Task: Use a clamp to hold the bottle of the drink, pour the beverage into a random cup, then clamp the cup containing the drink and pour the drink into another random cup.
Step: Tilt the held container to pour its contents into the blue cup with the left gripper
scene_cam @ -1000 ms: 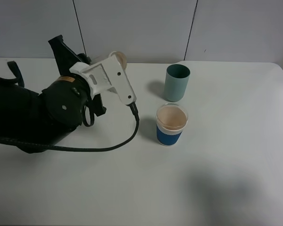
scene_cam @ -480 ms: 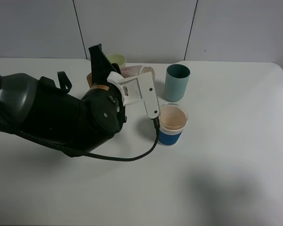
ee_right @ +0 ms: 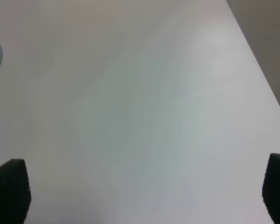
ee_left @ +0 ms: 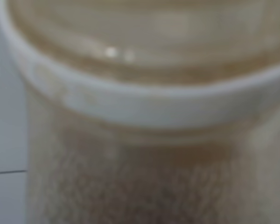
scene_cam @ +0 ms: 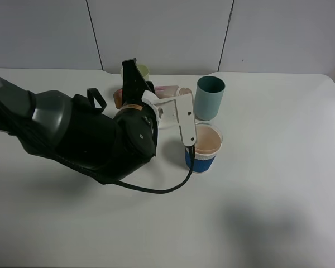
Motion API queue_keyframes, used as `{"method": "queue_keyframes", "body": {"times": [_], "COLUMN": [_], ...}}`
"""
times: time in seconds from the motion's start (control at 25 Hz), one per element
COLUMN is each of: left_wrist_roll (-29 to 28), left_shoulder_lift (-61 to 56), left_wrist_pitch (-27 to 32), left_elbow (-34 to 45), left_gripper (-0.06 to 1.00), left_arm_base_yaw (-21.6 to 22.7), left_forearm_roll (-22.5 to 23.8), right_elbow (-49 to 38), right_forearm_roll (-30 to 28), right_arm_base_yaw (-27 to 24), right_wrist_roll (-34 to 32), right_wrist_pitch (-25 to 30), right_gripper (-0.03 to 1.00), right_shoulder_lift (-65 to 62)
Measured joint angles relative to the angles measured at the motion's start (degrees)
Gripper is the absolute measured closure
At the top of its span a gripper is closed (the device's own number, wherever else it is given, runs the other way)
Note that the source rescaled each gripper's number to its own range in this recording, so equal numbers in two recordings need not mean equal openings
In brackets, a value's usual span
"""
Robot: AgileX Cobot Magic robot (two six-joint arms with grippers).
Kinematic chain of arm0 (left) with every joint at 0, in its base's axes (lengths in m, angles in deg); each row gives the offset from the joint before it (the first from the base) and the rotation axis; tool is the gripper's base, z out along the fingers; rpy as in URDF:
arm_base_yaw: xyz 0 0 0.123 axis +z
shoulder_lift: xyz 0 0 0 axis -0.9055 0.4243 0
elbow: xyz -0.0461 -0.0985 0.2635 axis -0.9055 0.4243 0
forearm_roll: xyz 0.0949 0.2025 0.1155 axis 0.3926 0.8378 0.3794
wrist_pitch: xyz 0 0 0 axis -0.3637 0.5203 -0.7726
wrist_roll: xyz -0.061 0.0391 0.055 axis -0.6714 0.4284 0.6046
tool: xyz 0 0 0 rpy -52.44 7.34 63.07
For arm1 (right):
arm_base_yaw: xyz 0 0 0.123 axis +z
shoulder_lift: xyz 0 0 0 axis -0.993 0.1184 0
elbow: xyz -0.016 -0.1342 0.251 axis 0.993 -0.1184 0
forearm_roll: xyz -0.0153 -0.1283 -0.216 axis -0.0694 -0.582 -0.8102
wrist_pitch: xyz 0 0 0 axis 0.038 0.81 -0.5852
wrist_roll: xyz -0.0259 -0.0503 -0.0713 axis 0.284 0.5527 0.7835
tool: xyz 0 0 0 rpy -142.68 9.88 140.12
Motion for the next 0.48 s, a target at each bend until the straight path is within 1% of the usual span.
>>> {"method": "queue_keyframes", "body": {"times": [0.16,0.28,0.48], "left_wrist_roll": [2.3,3.7,4.1], "left_shoulder_lift": [0.1,0.1,0.1], "left_wrist_pitch": [0.0,0.0,0.0], "left_elbow": [-0.1,-0.1,-0.1], "left_gripper": [0.92,0.92,0.92], "left_arm_base_yaw": [0.0,0.0,-0.1], "left_forearm_roll": [0.3,1.5,3.9], "right_elbow": [0.0,0.0,0.0], "right_forearm_roll": [0.0,0.0,0.0], "right_arm_base_yaw": [0.0,0.0,0.0], "right_wrist_roll": [0.0,0.0,0.0], "right_wrist_pitch": [0.0,0.0,0.0], "right_gripper": [-0.03,-0.03,-0.03], "right_shoulder_lift": [0.0,0.0,0.0]}}
